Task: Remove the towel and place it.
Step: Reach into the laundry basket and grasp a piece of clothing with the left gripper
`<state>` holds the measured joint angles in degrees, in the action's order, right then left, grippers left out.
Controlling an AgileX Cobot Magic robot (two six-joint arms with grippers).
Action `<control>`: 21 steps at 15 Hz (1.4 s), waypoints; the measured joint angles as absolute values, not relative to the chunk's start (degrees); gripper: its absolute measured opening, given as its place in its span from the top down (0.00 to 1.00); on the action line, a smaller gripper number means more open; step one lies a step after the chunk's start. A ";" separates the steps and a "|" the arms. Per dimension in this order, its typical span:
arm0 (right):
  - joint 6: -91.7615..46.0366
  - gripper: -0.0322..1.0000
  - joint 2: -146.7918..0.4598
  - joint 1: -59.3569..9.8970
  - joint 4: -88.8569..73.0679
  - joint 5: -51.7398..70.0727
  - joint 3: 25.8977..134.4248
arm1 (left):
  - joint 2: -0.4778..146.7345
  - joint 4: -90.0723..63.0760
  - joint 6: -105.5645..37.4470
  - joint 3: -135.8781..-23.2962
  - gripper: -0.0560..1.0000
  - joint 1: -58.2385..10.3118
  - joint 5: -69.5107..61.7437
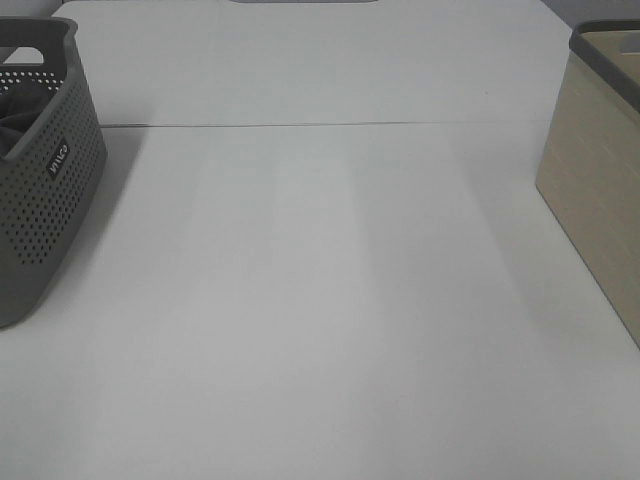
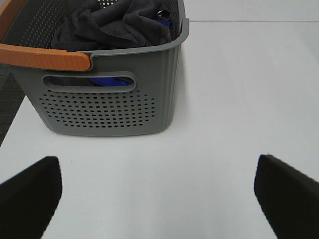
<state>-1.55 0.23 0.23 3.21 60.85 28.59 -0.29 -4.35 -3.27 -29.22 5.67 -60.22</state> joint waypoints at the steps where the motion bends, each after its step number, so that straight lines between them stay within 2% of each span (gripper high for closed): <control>1: -1.55 0.23 0.23 0.23 3.21 60.85 28.59 | -0.29 -4.35 -3.27 -29.22 0.01 5.67 -60.22; 21: -1.55 0.23 0.23 0.23 3.21 60.85 28.59 | -0.29 -4.35 -3.27 -29.22 0.01 5.67 -60.22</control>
<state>-1.55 0.23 0.23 3.21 60.85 28.59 -0.29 -4.35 -3.27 -29.22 5.67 -60.22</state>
